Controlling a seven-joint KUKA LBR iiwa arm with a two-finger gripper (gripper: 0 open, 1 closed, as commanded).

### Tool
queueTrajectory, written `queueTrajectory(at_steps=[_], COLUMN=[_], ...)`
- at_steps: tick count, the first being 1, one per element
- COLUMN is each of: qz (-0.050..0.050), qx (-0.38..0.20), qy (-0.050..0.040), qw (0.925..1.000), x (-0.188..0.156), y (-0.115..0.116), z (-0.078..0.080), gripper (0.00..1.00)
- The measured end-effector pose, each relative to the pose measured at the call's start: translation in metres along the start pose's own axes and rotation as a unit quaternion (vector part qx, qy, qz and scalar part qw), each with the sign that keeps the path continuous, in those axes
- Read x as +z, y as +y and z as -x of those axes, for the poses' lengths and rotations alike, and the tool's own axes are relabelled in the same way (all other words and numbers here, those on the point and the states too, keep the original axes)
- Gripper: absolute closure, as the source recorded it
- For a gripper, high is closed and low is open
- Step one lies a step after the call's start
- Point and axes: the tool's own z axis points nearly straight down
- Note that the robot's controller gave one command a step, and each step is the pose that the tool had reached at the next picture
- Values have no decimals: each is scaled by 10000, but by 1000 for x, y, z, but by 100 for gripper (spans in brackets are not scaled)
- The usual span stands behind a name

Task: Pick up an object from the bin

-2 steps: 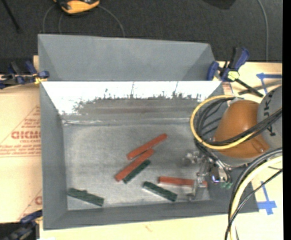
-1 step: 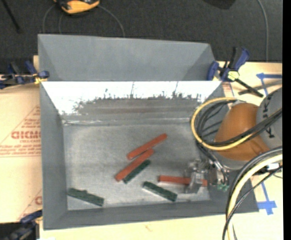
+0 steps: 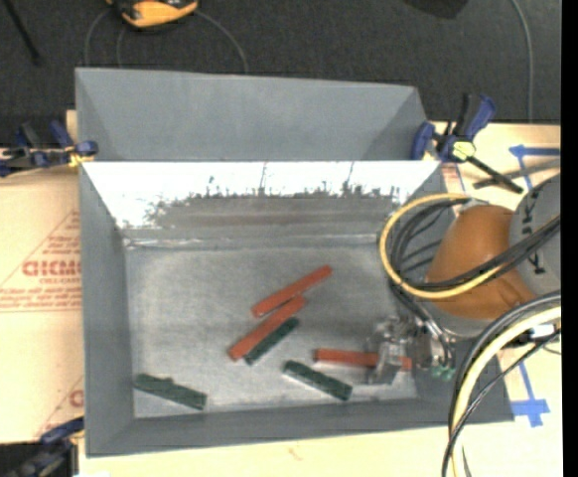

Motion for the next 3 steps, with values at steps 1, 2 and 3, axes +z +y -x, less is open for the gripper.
queueTrajectory(at_steps=[1,2,3], qz=[-1,0,0], qx=[-2,-4,-8], qy=[15,50,34], qw=[10000,10000,10000], x=[-4,-25,-46], y=[0,0,0], z=[-1,-3,-2], gripper=[100,100,100])
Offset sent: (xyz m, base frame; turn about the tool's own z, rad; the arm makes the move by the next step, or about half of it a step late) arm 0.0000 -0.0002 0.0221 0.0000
